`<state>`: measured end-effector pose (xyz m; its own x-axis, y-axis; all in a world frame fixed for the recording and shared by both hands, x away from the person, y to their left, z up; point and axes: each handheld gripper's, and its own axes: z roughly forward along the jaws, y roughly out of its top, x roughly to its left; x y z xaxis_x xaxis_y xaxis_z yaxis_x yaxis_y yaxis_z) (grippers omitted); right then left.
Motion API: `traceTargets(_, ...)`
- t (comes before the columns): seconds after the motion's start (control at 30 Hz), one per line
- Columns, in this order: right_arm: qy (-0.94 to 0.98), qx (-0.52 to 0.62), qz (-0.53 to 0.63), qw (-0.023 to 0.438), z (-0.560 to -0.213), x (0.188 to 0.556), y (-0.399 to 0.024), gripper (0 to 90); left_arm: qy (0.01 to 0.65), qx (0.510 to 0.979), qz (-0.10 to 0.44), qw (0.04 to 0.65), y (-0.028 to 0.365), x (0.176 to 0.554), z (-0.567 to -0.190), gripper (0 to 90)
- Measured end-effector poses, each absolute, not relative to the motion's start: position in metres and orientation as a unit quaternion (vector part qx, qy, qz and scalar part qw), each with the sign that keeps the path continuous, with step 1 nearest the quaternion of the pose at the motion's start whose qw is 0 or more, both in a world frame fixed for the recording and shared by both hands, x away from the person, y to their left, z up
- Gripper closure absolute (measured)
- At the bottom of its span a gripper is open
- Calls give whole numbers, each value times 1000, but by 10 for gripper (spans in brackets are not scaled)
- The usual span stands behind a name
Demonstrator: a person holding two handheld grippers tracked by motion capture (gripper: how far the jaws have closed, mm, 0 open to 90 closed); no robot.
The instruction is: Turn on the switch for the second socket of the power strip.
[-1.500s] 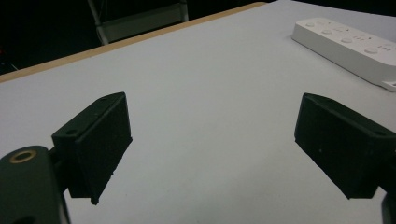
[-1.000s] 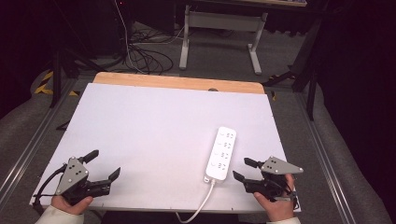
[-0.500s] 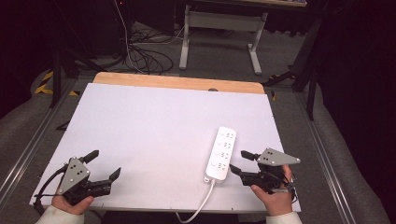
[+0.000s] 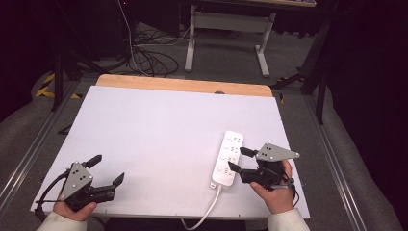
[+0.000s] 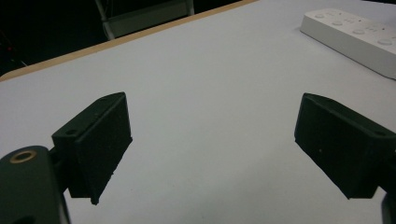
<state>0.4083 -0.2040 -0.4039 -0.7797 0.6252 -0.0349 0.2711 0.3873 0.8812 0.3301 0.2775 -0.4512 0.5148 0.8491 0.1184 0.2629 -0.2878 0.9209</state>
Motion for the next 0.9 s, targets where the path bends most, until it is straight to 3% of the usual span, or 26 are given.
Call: traceTargets(0.9, 824, 268, 466, 178, -403, 434, -171, 380, 376, 740, 317, 459, 277, 331, -452, 113)
